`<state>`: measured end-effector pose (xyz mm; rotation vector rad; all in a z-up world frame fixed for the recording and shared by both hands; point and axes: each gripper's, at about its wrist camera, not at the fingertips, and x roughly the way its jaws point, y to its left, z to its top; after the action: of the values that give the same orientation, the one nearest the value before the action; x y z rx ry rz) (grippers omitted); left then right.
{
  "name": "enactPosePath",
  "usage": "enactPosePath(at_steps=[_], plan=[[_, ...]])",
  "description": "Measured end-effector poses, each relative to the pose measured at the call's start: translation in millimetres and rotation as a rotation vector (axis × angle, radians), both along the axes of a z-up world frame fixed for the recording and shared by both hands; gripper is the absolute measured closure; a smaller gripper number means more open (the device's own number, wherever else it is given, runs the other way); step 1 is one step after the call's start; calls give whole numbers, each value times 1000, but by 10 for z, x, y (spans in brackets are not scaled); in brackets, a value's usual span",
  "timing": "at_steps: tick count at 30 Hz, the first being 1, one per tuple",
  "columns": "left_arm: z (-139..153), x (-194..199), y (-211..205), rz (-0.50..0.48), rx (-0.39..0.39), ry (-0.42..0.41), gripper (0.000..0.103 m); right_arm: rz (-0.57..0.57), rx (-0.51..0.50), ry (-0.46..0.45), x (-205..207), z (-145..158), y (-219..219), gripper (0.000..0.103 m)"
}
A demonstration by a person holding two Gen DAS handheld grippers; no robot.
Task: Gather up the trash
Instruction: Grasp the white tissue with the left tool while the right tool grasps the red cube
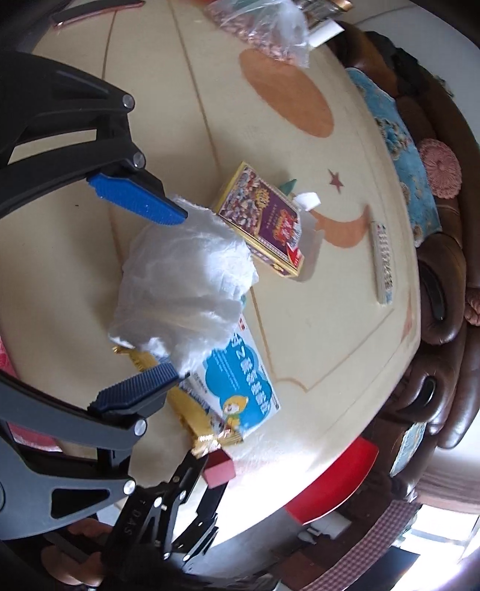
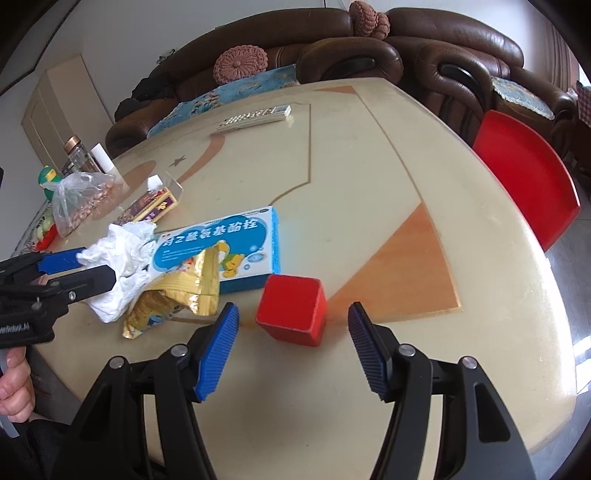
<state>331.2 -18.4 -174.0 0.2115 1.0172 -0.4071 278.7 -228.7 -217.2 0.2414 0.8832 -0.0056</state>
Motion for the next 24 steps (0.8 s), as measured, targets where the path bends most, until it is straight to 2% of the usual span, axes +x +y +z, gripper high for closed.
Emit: enactPosePath(at_steps=[5, 13, 15, 17, 24], plan=[[-95, 40, 23, 3, -14, 21, 38, -19, 20, -33, -28, -20, -39, 57], [-186, 169, 105, 23, -55, 46, 41, -15, 2, -62, 0, -34, -20, 59], [-211, 185, 122, 27, -66, 52, 45, -19, 7, -65, 2, -37, -26, 59], [-212, 199, 135, 32, -75, 48, 53, -14, 16, -70, 7, -42, -30, 65], [-212, 226, 213, 45, -137, 74, 77, -19, -4, -87, -16, -42, -3, 68]])
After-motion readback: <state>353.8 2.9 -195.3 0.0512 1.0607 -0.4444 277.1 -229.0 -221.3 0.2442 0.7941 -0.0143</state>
